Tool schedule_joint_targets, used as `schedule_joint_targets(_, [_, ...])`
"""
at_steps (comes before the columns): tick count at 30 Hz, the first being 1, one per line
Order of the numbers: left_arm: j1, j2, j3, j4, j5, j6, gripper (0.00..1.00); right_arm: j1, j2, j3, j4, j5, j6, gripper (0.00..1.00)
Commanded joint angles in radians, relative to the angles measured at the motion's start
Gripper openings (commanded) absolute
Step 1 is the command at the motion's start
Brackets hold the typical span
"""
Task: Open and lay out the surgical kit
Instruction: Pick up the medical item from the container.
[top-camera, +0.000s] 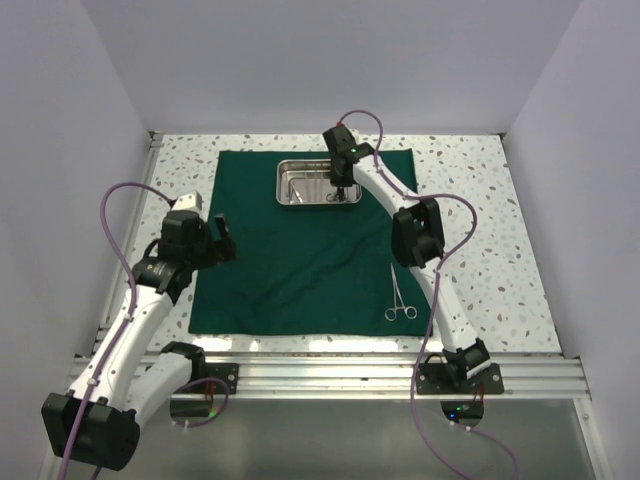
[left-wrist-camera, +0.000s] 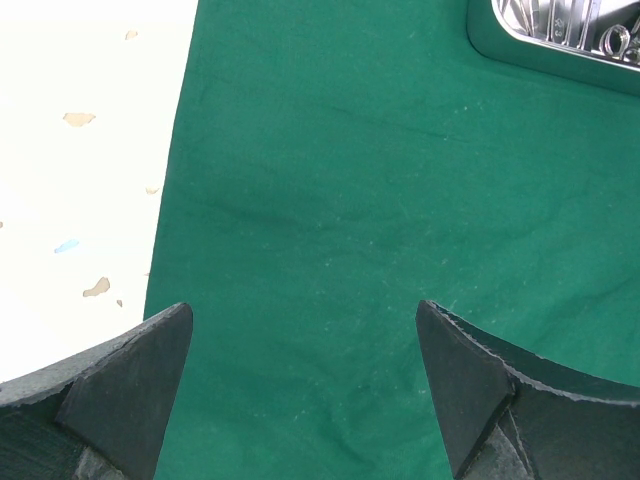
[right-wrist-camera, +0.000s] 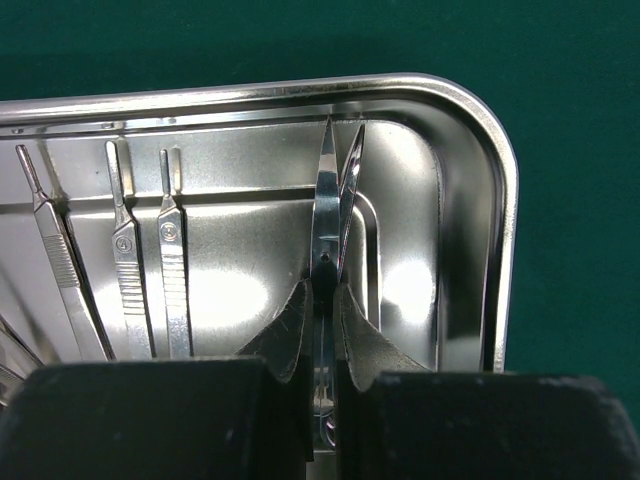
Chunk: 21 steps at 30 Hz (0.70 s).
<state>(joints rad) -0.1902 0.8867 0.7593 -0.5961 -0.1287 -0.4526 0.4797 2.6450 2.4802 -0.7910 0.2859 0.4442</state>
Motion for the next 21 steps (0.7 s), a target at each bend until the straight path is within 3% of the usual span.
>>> schedule_joint_targets(1, [0.003,0.003,-0.002,0.032,-0.009,0.006,0.97,-0.004,-0.034,-0.020,0.015,0.039,-0.024,0.00])
schedule_joint_targets(21, [0.003,-0.003,-0.002,0.036,-0.002,0.009,0.97,-0.013,-0.273,-0.052,0.056,0.041,-0.018,0.00])
